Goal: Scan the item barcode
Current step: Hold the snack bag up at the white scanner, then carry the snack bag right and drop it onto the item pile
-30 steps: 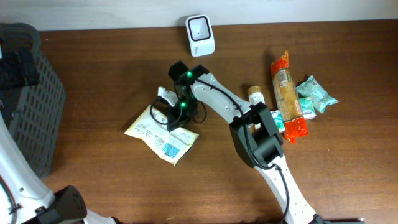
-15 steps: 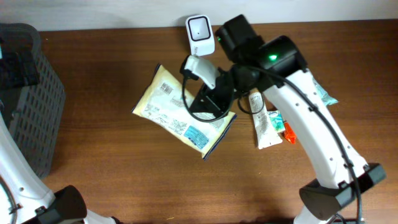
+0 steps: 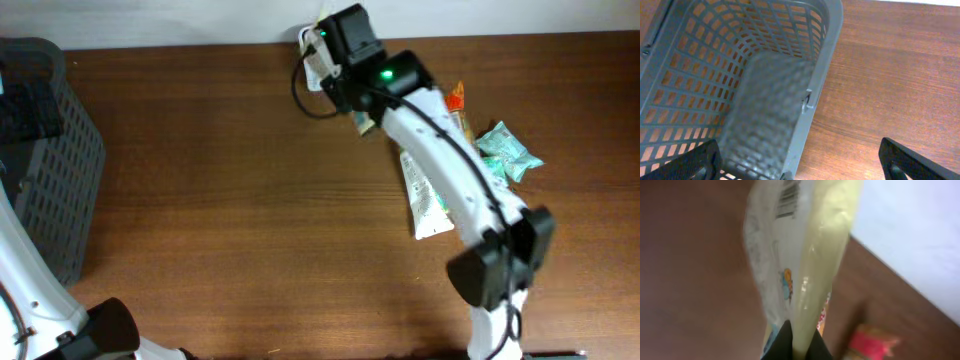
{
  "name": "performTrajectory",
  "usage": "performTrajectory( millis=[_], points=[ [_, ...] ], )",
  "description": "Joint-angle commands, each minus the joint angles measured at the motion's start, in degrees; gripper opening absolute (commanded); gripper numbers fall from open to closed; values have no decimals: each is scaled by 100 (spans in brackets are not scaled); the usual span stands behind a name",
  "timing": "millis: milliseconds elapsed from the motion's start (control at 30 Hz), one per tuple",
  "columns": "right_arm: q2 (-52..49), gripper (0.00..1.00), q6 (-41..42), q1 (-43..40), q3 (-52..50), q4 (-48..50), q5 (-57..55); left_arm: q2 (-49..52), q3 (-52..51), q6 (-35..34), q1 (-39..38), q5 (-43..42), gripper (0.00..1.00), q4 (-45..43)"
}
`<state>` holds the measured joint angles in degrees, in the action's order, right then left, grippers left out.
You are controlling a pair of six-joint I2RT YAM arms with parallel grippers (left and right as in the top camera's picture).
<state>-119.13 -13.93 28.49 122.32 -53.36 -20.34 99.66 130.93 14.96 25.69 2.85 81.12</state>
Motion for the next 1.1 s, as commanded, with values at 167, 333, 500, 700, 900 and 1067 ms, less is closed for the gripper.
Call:
performTrajectory(
  millis=[167,333,500,700,900,1067],
  points=[
    [-1547,4,-3569,11,46,3945,-3919,-26,11,-76,35,-26,99,0],
    [-2417,4,-5619,17,46,6046,-4015,-26,11,-76,35,-26,99,0],
    [-2898,4,-6389,44,46,6502,-3528,-26,11,-76,35,-26,99,0],
    [-2955,4,-6629,48,46,6603,-3383,-26,11,-76,35,-26,99,0],
    [-2955,4,-7263,48,46,6800,-3547,-26,11,-76,35,-24,99,0],
    [-2955,4,-8347,50,46,7838,-3840,-26,11,-76,35,-24,99,0]
  ],
)
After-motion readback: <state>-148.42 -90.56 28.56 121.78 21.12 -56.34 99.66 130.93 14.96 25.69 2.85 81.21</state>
